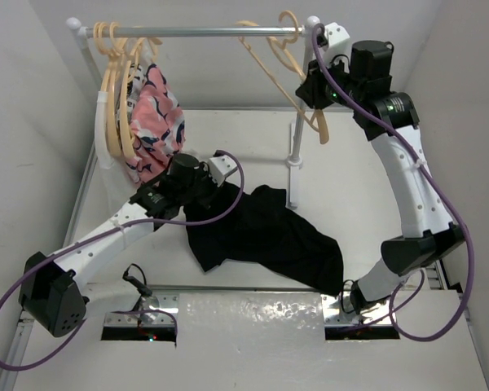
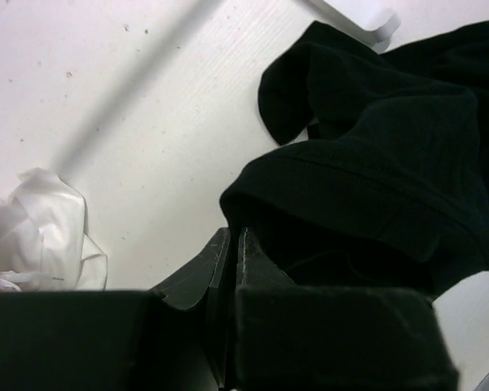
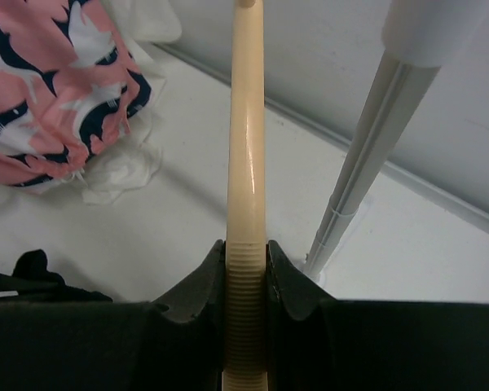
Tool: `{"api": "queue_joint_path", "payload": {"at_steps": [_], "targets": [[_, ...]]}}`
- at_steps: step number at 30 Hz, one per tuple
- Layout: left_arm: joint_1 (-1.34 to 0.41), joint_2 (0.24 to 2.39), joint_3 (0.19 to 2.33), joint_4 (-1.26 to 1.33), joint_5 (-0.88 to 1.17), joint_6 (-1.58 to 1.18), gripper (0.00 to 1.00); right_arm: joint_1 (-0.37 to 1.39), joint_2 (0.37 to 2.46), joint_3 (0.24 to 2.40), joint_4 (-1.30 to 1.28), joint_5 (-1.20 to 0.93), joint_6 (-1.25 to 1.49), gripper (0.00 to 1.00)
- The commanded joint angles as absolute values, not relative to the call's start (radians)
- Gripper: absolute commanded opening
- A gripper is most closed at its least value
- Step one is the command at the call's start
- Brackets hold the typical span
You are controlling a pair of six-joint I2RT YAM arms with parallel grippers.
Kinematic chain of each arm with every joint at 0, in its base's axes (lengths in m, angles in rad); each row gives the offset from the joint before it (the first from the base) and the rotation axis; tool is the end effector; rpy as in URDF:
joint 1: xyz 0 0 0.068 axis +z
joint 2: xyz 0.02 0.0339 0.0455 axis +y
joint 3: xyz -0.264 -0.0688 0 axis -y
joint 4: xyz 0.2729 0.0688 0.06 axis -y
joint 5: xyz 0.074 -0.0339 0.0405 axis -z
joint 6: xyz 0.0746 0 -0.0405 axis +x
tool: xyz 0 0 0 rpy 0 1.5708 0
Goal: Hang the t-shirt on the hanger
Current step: Pick up the hanger from the clothesline, then place the T-shirt on the hanger.
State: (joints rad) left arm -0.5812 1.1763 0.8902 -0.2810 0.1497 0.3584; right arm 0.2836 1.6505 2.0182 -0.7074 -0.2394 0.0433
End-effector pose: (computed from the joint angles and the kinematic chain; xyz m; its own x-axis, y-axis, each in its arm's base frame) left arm 0.2629 -0.1860 0.2584 -0.1931 0.5419 -0.8180 0.7643 0.6058 0.2208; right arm 0.3908 0.1323 0.4819 -0.3407 -0.0555 -0.9385 -0.4722 0.8733 0.1197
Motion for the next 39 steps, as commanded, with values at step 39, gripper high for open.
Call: {"api": "queue_joint_path", "payload": {"at_steps": [39], "targets": [[-0.482,1.379,1.164,-0.366,0.140,0.172,0.00,0.307,0.842,1.335,-1.038,-0.482,0.112,0.00]]}}
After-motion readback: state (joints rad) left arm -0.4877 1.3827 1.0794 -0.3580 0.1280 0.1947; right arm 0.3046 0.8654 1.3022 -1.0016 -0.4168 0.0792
